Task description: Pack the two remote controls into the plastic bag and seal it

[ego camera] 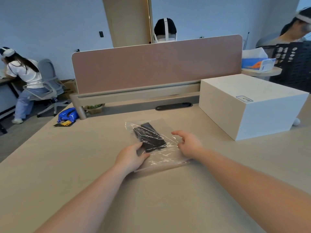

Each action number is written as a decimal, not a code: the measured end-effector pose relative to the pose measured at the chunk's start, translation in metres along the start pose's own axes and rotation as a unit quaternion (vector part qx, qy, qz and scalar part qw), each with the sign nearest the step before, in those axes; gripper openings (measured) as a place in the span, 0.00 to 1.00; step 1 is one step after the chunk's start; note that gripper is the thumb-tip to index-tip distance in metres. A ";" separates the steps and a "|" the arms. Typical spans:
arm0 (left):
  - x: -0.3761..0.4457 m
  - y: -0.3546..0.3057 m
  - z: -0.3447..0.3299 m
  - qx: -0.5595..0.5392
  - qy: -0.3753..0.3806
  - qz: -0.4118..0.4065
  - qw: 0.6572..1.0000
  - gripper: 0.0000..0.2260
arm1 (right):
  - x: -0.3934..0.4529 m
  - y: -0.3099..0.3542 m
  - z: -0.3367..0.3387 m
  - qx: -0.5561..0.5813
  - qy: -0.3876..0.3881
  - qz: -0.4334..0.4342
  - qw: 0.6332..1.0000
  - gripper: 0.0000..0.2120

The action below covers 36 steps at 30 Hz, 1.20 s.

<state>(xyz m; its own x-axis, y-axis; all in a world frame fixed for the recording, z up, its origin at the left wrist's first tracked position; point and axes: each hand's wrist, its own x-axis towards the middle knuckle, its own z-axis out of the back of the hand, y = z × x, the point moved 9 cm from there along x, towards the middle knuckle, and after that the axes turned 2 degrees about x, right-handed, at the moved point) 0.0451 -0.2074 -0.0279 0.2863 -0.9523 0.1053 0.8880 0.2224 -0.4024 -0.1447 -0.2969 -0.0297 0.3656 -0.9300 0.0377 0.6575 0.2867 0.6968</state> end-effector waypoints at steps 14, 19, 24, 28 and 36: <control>0.098 -0.090 -0.058 0.017 0.029 -0.053 0.998 0.24 | 0.032 -0.069 0.078 -0.081 -0.143 -0.067 0.984 0.25; 0.125 -0.120 -0.073 -0.007 0.031 -0.067 0.997 0.24 | 0.047 -0.076 0.105 -0.142 -0.205 -0.070 0.966 0.24; 0.145 -0.136 -0.085 -0.031 0.046 -0.066 0.996 0.26 | 0.046 -0.075 0.111 -0.181 -0.212 -0.095 0.956 0.18; 0.137 -0.134 -0.087 -0.032 0.047 -0.067 0.996 0.24 | 0.044 -0.072 0.106 -0.238 -0.188 -0.091 0.948 0.13; 0.097 -0.118 -0.072 -0.012 0.030 -0.055 0.998 0.28 | 0.037 -0.089 0.092 -0.256 -0.096 -0.073 0.959 0.16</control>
<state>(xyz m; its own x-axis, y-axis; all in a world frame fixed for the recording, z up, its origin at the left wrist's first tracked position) -0.0576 -0.3410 -0.0354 0.1640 -0.9819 0.0951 0.9036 0.1109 -0.4138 -0.2505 -0.3777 -0.0245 0.1501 -0.9798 0.1323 0.9476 0.1807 0.2634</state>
